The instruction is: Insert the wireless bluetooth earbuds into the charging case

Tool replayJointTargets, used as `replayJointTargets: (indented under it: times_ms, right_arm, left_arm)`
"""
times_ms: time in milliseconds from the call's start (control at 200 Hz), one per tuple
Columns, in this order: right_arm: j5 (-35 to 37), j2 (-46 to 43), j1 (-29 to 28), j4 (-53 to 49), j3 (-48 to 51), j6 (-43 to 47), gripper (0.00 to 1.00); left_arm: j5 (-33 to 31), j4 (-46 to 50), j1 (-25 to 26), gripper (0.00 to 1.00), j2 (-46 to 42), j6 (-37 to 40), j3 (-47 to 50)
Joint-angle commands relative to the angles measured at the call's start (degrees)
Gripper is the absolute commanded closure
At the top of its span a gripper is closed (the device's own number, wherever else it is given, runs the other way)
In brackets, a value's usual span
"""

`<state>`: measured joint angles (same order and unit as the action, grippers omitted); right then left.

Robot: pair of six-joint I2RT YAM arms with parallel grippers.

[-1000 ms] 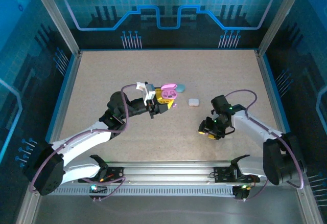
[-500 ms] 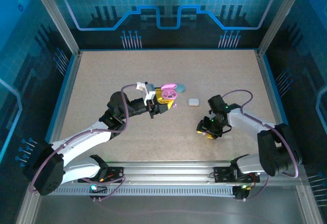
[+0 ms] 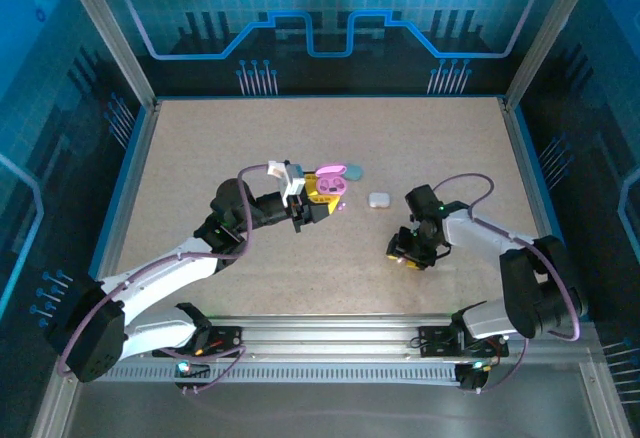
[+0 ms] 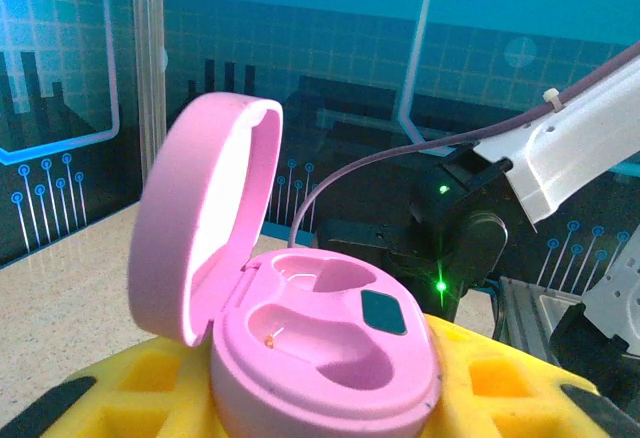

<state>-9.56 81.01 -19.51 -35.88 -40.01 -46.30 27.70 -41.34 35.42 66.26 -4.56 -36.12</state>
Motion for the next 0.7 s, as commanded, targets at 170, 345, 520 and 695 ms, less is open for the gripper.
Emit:
replayJointTargets:
  times_ms: [170, 345, 520, 695]
  right_arm:
    - [1.92, 3.56, -0.62, 0.52, -4.3, 2.43, 0.54]
    - [3.17, 5.19, -0.62, -0.87, -5.86, 3.89, 0.55]
    - [3.98, 6.66, -0.69, -2.24, -7.27, 6.07, 0.59]
    - [5.27, 8.17, -0.75, -4.05, -8.58, 8.02, 0.63]
  left_arm:
    - [0.49, -0.1, 0.01, 0.68, -0.11, 0.18, -1.53]
    - [0.49, 0.17, -0.03, 0.68, -0.33, 0.27, -1.5]
    - [0.38, 0.18, -0.01, 0.68, -0.43, 0.3, -1.39]
    - [0.32, 0.3, -0.08, 0.68, -0.54, 0.27, -1.2]
